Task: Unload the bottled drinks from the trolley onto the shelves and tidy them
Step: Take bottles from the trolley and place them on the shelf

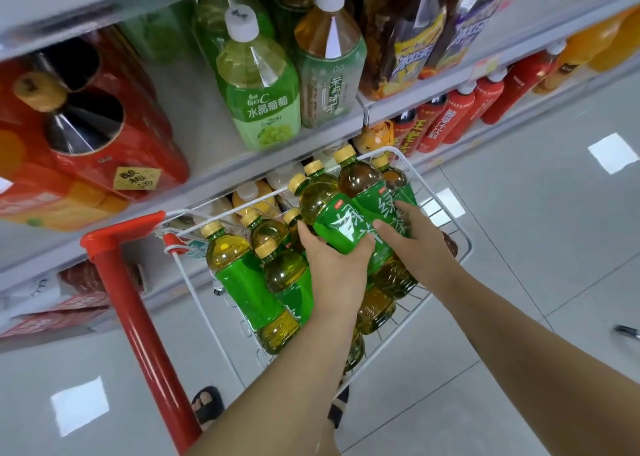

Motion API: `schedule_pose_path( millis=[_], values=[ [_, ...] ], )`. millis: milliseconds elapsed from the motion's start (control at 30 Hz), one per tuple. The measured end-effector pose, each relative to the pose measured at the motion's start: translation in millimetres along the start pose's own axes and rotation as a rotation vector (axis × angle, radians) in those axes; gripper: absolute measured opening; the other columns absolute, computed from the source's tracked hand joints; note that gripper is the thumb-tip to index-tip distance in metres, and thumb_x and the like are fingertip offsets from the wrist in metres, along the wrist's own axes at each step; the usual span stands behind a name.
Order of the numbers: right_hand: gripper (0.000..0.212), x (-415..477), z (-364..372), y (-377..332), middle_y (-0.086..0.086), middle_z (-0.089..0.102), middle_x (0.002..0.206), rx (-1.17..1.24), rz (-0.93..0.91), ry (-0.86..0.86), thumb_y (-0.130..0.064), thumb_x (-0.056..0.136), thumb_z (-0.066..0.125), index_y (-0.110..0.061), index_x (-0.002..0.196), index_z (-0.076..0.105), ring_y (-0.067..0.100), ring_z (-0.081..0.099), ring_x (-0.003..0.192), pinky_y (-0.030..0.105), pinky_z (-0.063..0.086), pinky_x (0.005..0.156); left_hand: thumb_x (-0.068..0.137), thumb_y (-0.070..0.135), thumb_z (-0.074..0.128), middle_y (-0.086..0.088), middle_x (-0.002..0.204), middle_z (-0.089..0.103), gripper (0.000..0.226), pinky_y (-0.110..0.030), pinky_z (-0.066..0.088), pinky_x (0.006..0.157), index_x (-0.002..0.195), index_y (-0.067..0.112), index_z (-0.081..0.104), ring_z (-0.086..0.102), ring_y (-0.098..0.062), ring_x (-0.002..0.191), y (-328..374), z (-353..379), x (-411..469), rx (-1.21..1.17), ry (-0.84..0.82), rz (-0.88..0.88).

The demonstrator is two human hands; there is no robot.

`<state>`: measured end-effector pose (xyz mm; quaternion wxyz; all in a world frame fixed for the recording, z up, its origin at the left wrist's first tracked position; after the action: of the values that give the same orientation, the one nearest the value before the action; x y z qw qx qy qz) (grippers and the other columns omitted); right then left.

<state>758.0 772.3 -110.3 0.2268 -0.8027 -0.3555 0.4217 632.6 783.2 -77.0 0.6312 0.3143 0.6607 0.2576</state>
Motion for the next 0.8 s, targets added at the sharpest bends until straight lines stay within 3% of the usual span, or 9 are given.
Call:
schedule_pose_path(
  millis=[67, 133, 233, 300, 367, 467, 567, 633, 800],
  values=[
    [0.090, -5.2, -0.7, -5.0, 0.005, 0.040, 0.144, -0.056, -0.025, 0.013, -0.076, 0.065, 0.047, -0.032, 0.141, 0.030, 0.029, 0.033, 0.134, 0.055, 0.033, 0.105, 0.049, 0.058, 0.079, 0.000, 0.142, 0.041, 0.115, -0.046, 0.038, 0.106, 0.145, 0.035, 0.019, 0.043, -0.019, 0.129, 1.8, 1.9, 2.1, -0.015, 0.030, -0.047],
    [0.077, -9.9, -0.6, -5.9, 0.007, 0.034, 0.149, -0.115, -0.055, 0.022, -0.065, 0.079, 0.047, -0.029, 0.144, 0.027, 0.030, 0.026, 0.138, 0.056, 0.028, 0.109, 0.040, 0.062, 0.075, -0.002, 0.137, 0.045, 0.114, -0.045, 0.043, 0.102, 0.141, 0.033, 0.029, 0.051, -0.021, 0.120, 3.6, 4.8, 6.1, -0.037, 0.055, -0.083],
    [0.068, -16.8, 0.2, -4.6, 0.006, 0.028, 0.151, -0.164, -0.039, 0.027, -0.059, 0.086, 0.043, -0.031, 0.145, 0.024, 0.030, 0.018, 0.141, 0.053, 0.021, 0.112, 0.058, 0.041, 0.081, -0.005, 0.131, 0.047, 0.101, -0.039, 0.043, 0.096, 0.141, 0.031, 0.024, 0.053, -0.021, 0.111, 7.6, 11.0, 9.9, -0.074, 0.084, -0.092],
    [0.074, -18.7, 0.5, -4.8, 0.005, 0.032, 0.150, -0.146, -0.066, 0.011, -0.069, 0.081, 0.043, -0.033, 0.144, 0.027, 0.028, 0.023, 0.139, 0.055, 0.024, 0.110, 0.059, 0.034, 0.079, -0.003, 0.124, 0.052, 0.094, -0.041, 0.047, 0.093, 0.137, 0.030, 0.028, 0.056, -0.019, 0.106, 11.3, 9.8, 8.0, -0.078, 0.081, -0.061],
    [0.086, -18.0, -3.8, -5.8, 0.003, 0.039, 0.145, -0.089, -0.078, -0.017, -0.081, 0.068, 0.042, -0.036, 0.140, 0.030, 0.027, 0.033, 0.134, 0.055, 0.033, 0.106, 0.064, 0.024, 0.079, 0.002, 0.110, 0.060, 0.073, -0.036, 0.054, 0.080, 0.126, 0.027, 0.040, 0.064, -0.014, 0.093, 16.9, 0.1, 2.8, -0.104, 0.058, -0.003],
    [0.080, -8.4, -11.7, -5.9, 0.007, 0.039, 0.145, -0.083, -0.065, -0.039, -0.062, 0.079, 0.056, -0.026, 0.144, 0.026, 0.027, 0.039, 0.131, 0.052, 0.036, 0.105, 0.073, 0.013, 0.076, 0.014, 0.089, 0.064, 0.056, -0.024, 0.052, 0.063, 0.112, 0.036, 0.043, 0.067, -0.001, 0.075, 22.5, -27.5, -8.4, -0.062, 0.028, 0.093],
    [0.086, 2.7, -9.9, -9.8, 0.011, 0.033, 0.148, -0.334, -0.148, -0.044, -0.048, 0.080, 0.064, -0.017, 0.147, 0.020, 0.030, 0.035, 0.134, 0.049, 0.033, 0.109, 0.075, 0.010, 0.074, 0.022, 0.080, 0.065, 0.056, -0.018, 0.049, 0.059, 0.112, 0.039, 0.044, 0.064, 0.008, 0.069, 24.5, -53.2, -12.2, 0.019, 0.035, 0.179],
    [0.088, 7.8, -5.3, -12.4, 0.014, 0.031, 0.147, -0.477, -0.158, -0.039, -0.045, 0.080, 0.066, -0.013, 0.147, 0.018, 0.033, 0.033, 0.134, 0.046, 0.032, 0.110, 0.074, 0.008, 0.074, 0.023, 0.079, 0.066, 0.056, -0.022, 0.051, 0.061, 0.115, 0.035, 0.047, 0.066, 0.005, 0.070, 22.9, -61.6, -8.3, 0.028, 0.036, 0.175],
    [0.088, 13.7, -4.2, -17.7, 0.014, 0.046, 0.134, -0.472, -0.121, 0.020, -0.038, 0.072, 0.075, -0.011, 0.141, 0.029, 0.031, 0.045, 0.121, 0.040, 0.042, 0.097, 0.075, 0.012, 0.074, 0.008, 0.093, 0.069, 0.049, -0.034, 0.056, 0.069, 0.114, 0.030, 0.051, 0.070, -0.007, 0.076, 17.5, -61.7, 1.2, 0.023, 0.001, 0.147]
  ],
)
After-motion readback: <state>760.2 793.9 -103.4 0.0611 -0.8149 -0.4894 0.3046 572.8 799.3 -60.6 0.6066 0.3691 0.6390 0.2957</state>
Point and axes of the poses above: each hand's wrist, its own x-axis towards the middle knuckle, its own z-axis out of the palm, y = z × x, the point moved 1 cm from there along x, towards the middle knuckle
